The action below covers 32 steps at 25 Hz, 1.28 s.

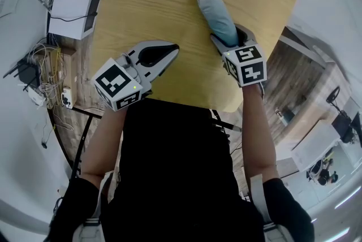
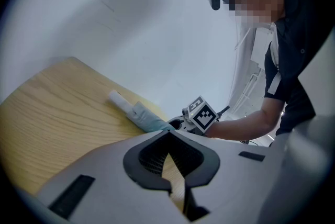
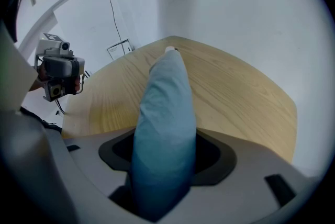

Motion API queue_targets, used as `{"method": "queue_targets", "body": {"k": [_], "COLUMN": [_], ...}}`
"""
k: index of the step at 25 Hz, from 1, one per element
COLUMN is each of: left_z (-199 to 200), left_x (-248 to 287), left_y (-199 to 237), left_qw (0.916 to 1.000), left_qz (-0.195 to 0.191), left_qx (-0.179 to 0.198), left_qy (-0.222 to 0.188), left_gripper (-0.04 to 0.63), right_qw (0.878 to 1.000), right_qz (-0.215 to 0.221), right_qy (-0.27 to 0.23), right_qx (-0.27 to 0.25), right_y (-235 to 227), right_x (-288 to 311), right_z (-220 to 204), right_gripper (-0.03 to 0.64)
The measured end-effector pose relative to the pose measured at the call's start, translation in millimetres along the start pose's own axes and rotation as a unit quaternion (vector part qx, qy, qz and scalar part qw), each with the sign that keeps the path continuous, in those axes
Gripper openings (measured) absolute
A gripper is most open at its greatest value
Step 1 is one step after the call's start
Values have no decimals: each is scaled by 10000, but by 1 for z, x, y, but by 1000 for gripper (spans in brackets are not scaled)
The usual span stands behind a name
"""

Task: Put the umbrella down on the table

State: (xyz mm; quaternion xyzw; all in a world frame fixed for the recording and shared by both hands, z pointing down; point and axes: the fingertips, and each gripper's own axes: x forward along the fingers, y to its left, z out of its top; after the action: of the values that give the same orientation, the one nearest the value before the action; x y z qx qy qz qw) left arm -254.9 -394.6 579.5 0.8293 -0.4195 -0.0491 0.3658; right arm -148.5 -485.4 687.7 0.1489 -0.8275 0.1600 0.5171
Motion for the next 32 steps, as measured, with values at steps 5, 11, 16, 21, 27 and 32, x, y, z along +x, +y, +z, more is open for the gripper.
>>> {"method": "queue_targets", "body": {"k": [5,11,16,21,27,32], "left_z": [-1,6,27,52,95,113], "left_x": [-3,-11,-26,-39,-36,-39], "left_y": [-8,-36,-71,-104,-175,-233], "left_qw": [10000,9992,9963,9901,9754,9633], "left_qz": [10,-82,-134,-113,-277,-410], "left_qx": [70,383,822,1357,2102,2533], "left_qy": [-45,-86,-206,-352,-608,-785], "left_gripper": [12,12,12,12,12,12], "right_qw": [10000,9998,9973,9760,9140,8694], "right_qz": [0,99,-125,75,575,728], "right_qy": [22,-65,-648,-2160,-4015,-4877], "right_qx": [43,163,334,275,-61,-318], "right_y": [0,2,7,39,74,100], "right_x": [2,2,-50,-148,-270,-334], "right_z": [0,1,8,46,61,40], "right_gripper": [282,284,285,284,216,92]}}
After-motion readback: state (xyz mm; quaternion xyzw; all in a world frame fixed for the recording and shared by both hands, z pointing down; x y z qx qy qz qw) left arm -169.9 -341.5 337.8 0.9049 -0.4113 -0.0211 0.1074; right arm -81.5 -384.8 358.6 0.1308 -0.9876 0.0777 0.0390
